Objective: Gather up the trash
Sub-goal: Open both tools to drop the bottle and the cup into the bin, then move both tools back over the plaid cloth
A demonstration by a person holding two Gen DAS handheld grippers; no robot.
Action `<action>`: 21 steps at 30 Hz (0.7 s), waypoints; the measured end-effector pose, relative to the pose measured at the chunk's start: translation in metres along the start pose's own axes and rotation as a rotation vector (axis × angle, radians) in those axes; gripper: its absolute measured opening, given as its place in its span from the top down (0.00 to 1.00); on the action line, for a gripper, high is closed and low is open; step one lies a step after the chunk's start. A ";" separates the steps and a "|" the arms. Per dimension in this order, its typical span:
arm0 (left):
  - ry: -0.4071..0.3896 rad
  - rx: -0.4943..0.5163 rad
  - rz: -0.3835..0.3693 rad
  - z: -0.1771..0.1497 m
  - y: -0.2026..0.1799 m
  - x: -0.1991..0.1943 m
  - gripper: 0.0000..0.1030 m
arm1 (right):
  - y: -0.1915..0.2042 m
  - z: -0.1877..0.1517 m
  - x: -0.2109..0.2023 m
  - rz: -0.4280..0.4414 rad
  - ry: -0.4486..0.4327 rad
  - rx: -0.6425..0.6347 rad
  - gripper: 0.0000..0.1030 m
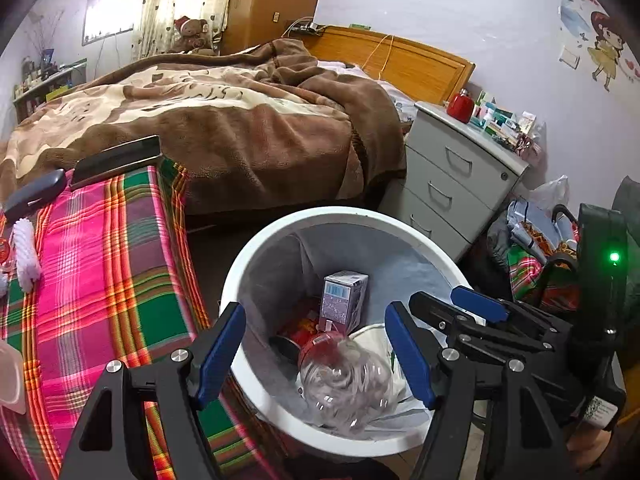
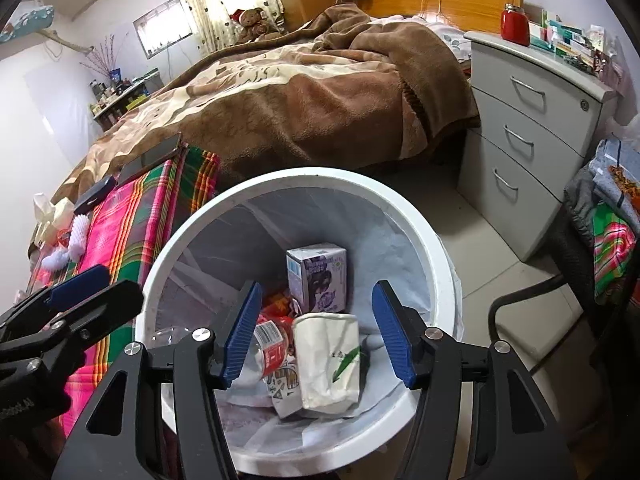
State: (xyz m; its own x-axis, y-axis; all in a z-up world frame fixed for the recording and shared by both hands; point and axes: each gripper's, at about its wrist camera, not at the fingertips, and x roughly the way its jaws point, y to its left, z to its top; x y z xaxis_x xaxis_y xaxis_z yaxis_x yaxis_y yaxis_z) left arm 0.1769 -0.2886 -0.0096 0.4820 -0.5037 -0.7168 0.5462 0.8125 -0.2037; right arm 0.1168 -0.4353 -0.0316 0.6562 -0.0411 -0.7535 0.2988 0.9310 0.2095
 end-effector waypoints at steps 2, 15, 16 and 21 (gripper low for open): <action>-0.009 0.001 0.018 -0.002 0.004 -0.007 0.30 | 0.004 -0.001 -0.004 0.014 -0.014 -0.003 0.42; -0.079 -0.089 0.125 -0.028 0.069 -0.068 0.30 | 0.053 -0.006 -0.015 0.120 -0.070 -0.042 0.42; -0.087 -0.094 0.154 -0.031 0.075 -0.074 0.30 | 0.058 -0.008 -0.015 0.126 -0.071 -0.048 0.42; -0.113 -0.151 0.186 -0.043 0.108 -0.097 0.30 | 0.084 -0.012 -0.018 0.172 -0.082 -0.092 0.42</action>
State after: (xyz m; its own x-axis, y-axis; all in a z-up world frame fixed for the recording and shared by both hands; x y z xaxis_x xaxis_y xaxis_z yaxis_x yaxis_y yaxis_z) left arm 0.1592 -0.1395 0.0095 0.6424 -0.3644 -0.6742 0.3370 0.9244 -0.1785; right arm 0.1220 -0.3516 -0.0080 0.7477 0.0955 -0.6571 0.1154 0.9559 0.2702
